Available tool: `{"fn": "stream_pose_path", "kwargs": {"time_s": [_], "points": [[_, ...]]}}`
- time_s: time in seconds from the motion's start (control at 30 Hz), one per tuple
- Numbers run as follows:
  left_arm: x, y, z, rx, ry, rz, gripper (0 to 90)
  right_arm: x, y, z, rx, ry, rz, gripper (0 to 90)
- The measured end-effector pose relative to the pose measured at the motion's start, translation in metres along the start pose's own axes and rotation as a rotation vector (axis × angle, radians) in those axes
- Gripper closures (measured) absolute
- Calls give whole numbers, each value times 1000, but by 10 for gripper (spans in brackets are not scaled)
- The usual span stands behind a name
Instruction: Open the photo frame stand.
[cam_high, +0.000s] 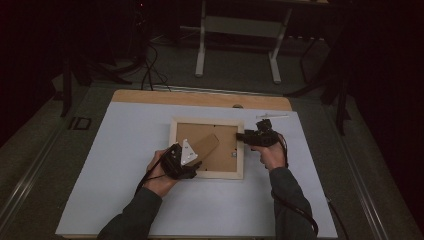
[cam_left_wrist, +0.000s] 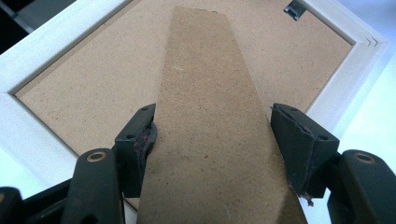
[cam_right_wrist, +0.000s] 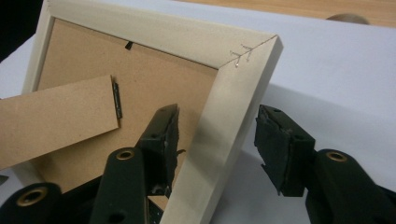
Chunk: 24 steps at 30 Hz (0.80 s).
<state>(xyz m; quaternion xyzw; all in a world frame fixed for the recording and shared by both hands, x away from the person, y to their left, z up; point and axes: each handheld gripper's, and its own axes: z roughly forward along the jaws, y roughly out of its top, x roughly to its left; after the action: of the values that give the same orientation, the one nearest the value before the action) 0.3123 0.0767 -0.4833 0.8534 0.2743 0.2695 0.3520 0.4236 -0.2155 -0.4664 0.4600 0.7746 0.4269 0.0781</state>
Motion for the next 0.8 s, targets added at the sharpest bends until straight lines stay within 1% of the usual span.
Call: {"fn": "stream_pose_path", "kwargs": {"time_s": [0.07,0.13,0.17,0.23,0.3,0.33,0.43,0.5,0.6,0.8], "points": [[-1,0,0,-6,4,-1,374,-1,1,2,10,10,4,504],[-2,-1,-1,-10,9,6,374,-2,2,3,19,6,14,527],[-2,-1,-1,-12,14,15,374,-4,2,3,23,12,24,531],[-4,-1,-3,-25,19,25,374,-7,3,4,30,30,52,538],[-4,-1,-4,-39,19,24,375,-9,3,5,38,68,72,527],[-4,0,-5,-47,17,22,375,-10,3,6,42,77,75,528],[-3,-1,-5,-48,14,24,374,-13,3,6,43,99,97,547],[-2,-2,-4,-47,10,19,373,-15,2,5,37,104,105,579],[-2,-2,-4,-44,9,21,373,-15,1,3,27,104,106,579],[0,-3,-3,-42,-6,4,368,-13,0,2,19,94,99,581]]}}
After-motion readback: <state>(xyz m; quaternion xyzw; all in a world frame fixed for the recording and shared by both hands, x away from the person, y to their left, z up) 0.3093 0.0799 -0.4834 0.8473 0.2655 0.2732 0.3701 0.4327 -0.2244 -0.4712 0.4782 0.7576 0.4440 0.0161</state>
